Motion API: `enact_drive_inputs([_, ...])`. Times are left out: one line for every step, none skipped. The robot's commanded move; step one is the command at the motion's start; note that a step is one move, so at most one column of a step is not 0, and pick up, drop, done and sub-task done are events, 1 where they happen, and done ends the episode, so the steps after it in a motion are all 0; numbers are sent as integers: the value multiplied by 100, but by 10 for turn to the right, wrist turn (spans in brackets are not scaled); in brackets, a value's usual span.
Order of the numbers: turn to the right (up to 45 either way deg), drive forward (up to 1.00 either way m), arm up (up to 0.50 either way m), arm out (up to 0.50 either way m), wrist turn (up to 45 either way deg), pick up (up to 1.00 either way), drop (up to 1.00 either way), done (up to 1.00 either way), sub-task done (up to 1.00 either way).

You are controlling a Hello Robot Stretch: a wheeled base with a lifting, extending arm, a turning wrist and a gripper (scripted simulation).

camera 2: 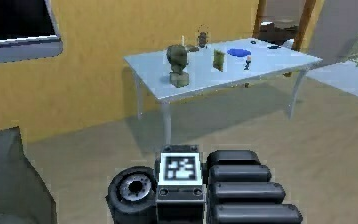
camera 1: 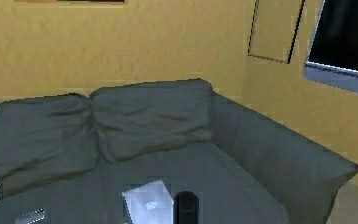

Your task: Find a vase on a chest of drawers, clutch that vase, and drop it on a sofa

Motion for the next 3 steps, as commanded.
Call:
enact_drive_inputs([0,10,0,0,0,0,0,0,0])
enact_drive_inputs([450,0,0,0,0,0,0,0,0])
enact_drive_inputs([450,0,0,0,0,0,0,0,0])
